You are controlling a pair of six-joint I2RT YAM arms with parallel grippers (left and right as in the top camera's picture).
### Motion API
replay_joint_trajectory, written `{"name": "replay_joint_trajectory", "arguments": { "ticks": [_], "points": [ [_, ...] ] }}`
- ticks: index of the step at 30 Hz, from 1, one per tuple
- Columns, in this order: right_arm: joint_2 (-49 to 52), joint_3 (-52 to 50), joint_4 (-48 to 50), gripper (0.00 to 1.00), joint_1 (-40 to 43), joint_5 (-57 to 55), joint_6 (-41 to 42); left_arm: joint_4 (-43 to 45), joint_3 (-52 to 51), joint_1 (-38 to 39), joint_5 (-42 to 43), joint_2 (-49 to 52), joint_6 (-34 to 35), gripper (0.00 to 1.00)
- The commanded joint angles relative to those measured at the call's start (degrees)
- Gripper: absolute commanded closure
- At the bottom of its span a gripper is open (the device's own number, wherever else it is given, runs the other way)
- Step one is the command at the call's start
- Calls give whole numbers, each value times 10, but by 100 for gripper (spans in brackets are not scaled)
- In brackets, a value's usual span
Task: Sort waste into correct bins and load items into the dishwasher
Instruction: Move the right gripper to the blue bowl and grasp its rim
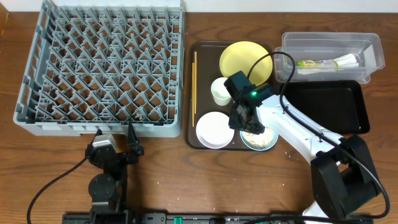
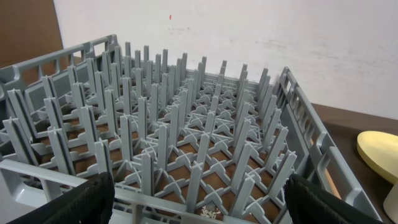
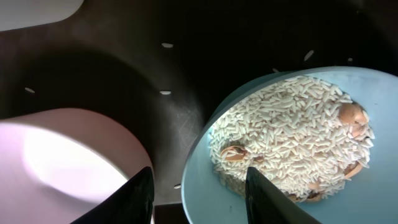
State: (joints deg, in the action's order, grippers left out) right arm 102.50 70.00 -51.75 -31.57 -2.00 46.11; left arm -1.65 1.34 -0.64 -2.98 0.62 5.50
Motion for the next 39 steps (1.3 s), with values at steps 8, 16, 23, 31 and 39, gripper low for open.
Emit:
{"name": "replay_joint_trajectory", "arguments": {
  "ticks": [8, 16, 23, 31, 39],
  "points": [
    [2, -4, 19, 54, 14, -17, 10, -22, -11, 1, -11, -4, -8, 11],
    [2, -5, 18, 64, 28, -16, 1, -22, -11, 1, -11, -4, -8, 11],
    [4, -33, 24, 67, 15, -14, 1, -22, -11, 1, -11, -4, -8, 11],
    [15, -34, 28, 78, 15, -12, 1, -22, -11, 1, -11, -4, -8, 11],
    [26, -34, 36, 83, 16, -5, 1, -22, -11, 1, -11, -4, -8, 11]
  ]
}}
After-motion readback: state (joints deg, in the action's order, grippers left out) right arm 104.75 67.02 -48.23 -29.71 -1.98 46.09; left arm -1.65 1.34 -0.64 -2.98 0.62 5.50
